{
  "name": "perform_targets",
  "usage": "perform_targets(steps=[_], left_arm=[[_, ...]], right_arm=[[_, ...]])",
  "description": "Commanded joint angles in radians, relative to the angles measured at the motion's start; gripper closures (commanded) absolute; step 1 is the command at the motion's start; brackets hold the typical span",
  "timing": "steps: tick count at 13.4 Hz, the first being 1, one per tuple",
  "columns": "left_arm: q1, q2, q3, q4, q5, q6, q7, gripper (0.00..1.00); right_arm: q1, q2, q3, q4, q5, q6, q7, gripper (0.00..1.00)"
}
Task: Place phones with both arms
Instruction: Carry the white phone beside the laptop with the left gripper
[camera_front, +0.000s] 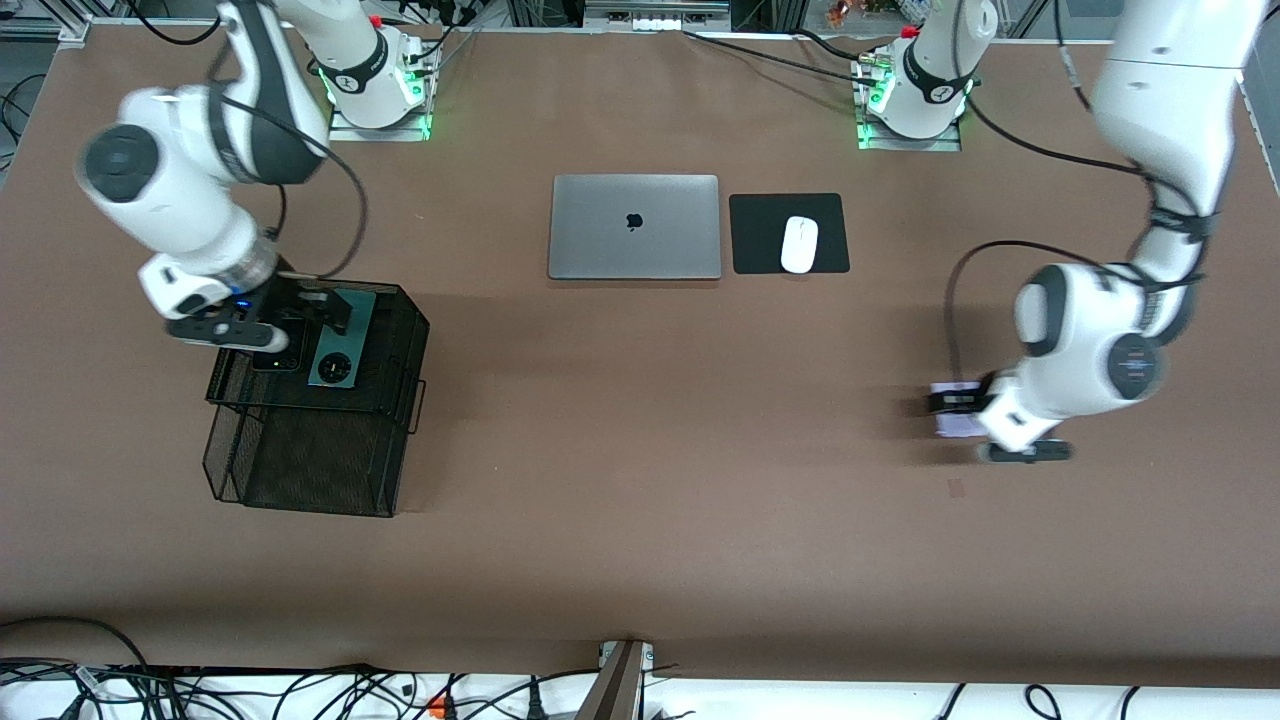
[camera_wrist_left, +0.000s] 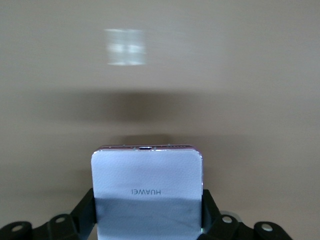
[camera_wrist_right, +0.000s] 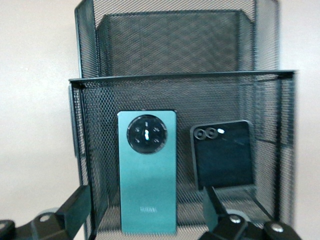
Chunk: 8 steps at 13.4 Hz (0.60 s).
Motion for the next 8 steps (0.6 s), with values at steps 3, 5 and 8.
perform_targets(steps=[3, 5, 8], left_arm=[[-0.285, 0.068, 0.025, 0.122, 0.051, -0.048, -0.384, 1.0], [-0.393, 0.158, 0.028, 0.278, 0.094, -0.158, -0.5, 1.0], [-0.529, 0.267, 0.03, 0.455, 0.105, -0.197, -0.645, 1.0]], right_arm=[[-0.058, 0.022, -0.02, 0.245, 0.018, -0.302, -0.113, 0.01], [-0.125, 0.081, -0.02, 0.343, 0.117, -0.384, -0.17, 0.01], [-0.226, 0.231, -0.017, 0.553, 0.257, -0.562, -0.242, 0.01]])
